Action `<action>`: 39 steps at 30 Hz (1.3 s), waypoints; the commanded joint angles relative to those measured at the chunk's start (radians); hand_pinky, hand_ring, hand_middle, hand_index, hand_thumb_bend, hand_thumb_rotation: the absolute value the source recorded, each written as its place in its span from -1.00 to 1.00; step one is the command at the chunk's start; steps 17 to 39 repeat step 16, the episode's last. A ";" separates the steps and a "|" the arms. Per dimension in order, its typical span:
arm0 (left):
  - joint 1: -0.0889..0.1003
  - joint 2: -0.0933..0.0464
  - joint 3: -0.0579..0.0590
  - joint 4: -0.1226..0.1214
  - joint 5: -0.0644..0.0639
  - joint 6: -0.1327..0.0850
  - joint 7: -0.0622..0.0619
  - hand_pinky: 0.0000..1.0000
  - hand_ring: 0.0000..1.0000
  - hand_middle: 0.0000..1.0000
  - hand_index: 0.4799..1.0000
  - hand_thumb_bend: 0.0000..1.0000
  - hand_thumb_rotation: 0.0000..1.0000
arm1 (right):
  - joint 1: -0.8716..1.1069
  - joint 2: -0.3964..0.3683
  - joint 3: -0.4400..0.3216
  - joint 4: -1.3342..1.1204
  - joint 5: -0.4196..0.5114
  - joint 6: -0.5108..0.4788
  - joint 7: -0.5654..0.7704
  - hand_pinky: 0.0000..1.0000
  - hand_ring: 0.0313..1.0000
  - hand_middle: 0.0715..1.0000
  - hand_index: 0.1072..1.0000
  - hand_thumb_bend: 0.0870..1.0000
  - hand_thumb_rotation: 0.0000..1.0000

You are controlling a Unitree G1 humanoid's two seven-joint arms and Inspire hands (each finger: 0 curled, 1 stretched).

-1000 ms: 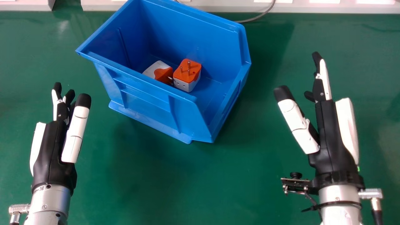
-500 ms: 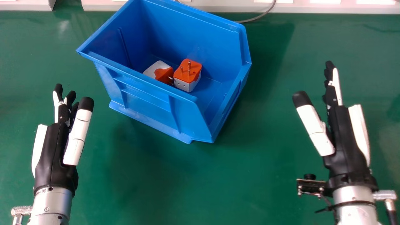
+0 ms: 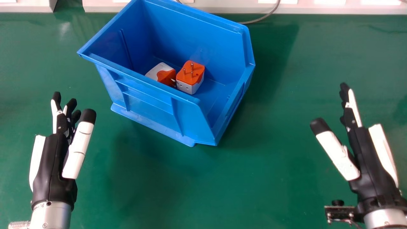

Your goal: Pick all objects and put in blue box

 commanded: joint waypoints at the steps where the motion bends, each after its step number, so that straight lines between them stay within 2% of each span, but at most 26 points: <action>1: 0.025 -0.004 0.005 -0.032 0.004 -0.023 0.011 0.84 0.93 0.97 0.80 0.56 0.74 | 0.013 -0.013 -0.020 -0.031 0.019 -0.023 0.008 0.89 1.00 1.00 1.00 0.19 1.00; 5: 0.051 -0.002 0.005 -0.050 0.006 -0.025 0.017 0.82 0.92 0.97 0.78 0.57 0.72 | 0.033 -0.012 -0.026 -0.043 0.039 -0.013 0.033 0.92 1.00 1.00 1.00 0.16 1.00; 9: 0.077 0.004 0.020 -0.061 -0.005 -0.029 0.015 0.82 0.92 0.96 0.77 0.59 0.72 | 0.065 -0.001 -0.030 -0.071 0.045 -0.004 0.041 0.96 1.00 1.00 1.00 0.11 1.00; 12: 0.088 0.009 0.032 -0.060 -0.006 -0.031 0.018 0.81 0.92 0.96 0.76 0.62 0.72 | 0.069 0.011 -0.025 -0.091 0.047 0.008 0.043 0.98 1.00 1.00 1.00 0.01 1.00; 14: 0.091 0.009 0.036 -0.059 -0.004 -0.031 0.020 0.80 0.92 0.96 0.76 0.62 0.72 | 0.071 0.020 -0.020 -0.103 0.044 0.013 0.042 0.98 1.00 1.00 1.00 -0.04 1.00; 16: 0.094 0.008 0.038 -0.065 0.005 -0.028 0.027 0.80 0.91 0.95 0.74 0.60 0.72 | 0.075 0.028 -0.019 -0.117 0.051 0.015 0.044 0.99 1.00 1.00 1.00 -0.11 1.00; 39: 0.094 0.008 0.038 -0.065 0.005 -0.028 0.027 0.80 0.91 0.95 0.74 0.60 0.72 | 0.075 0.028 -0.019 -0.117 0.051 0.015 0.044 0.99 1.00 1.00 1.00 -0.11 1.00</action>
